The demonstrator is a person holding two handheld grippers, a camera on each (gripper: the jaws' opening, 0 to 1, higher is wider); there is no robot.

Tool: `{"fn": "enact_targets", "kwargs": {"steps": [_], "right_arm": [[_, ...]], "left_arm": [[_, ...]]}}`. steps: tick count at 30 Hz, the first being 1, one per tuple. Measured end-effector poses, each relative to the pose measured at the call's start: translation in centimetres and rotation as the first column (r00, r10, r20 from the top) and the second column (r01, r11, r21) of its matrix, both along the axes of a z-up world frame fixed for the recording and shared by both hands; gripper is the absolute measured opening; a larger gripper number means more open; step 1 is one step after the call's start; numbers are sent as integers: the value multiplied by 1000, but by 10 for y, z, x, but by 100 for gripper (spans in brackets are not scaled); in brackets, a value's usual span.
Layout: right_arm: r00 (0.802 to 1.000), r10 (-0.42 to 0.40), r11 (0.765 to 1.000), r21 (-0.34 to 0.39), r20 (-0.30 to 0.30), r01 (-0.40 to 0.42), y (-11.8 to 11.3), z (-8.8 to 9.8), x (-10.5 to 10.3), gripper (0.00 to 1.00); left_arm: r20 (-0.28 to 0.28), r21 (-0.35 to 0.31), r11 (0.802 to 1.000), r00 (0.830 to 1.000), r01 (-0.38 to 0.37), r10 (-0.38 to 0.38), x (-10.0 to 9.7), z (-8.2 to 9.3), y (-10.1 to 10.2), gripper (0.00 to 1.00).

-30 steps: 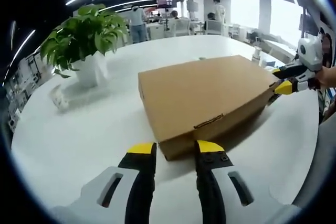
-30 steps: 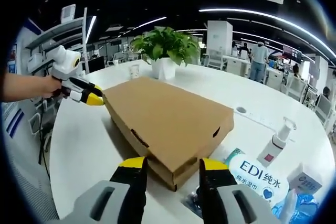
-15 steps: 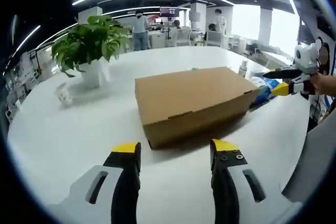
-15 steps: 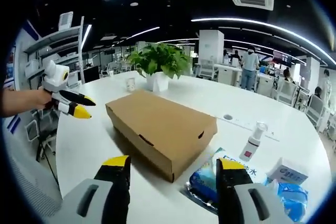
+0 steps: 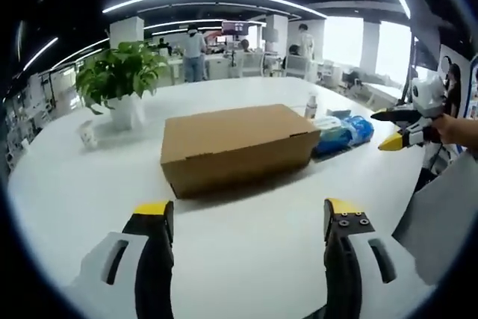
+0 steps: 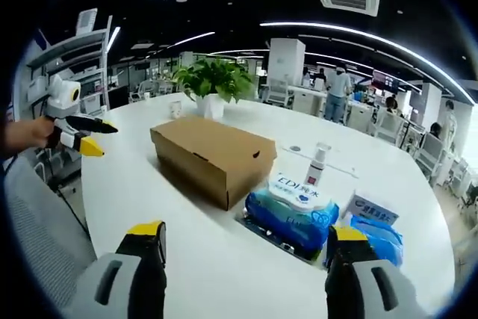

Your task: Operate the shoe box by opening the lid, removing the specified soft item, and placing it in the target area until the item is outside and the box remains undamaged.

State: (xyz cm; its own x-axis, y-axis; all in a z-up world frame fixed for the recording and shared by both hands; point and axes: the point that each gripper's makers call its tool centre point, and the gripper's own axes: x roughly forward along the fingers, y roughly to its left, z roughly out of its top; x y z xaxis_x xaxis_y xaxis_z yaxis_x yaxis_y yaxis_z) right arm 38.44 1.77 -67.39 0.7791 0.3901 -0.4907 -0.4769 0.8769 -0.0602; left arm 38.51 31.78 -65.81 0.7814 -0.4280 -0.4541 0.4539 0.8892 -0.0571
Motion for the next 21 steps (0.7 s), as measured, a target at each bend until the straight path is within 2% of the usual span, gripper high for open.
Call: {"fn": "enact_targets", "kwargs": {"steps": [4, 9, 13, 18, 21], "right_arm": [[1000, -26, 1000, -9, -7, 26, -19, 4, -21, 90], [996, -73, 997, 3, -45, 73, -42, 4, -43, 91], [995, -95, 995, -20, -33, 94, -55, 8, -59, 93], [993, -115, 993, -3, -22, 115, -62, 11, -79, 95], [994, -106, 994, -23, -23, 106, -61, 9, -91, 96]], "left_arm": [[20, -7, 1000, 1000, 12, -12, -15, 9, -6, 86], [22, 15, 999, 999, 41, -42, -33, 12, -6, 88], [17, 0, 998, 998, 57, -57, -49, 14, -6, 90], [21, -1, 997, 997, 79, -79, -64, 14, -10, 95], [27, 13, 995, 994, 104, -104, -74, 16, -18, 98]]}}
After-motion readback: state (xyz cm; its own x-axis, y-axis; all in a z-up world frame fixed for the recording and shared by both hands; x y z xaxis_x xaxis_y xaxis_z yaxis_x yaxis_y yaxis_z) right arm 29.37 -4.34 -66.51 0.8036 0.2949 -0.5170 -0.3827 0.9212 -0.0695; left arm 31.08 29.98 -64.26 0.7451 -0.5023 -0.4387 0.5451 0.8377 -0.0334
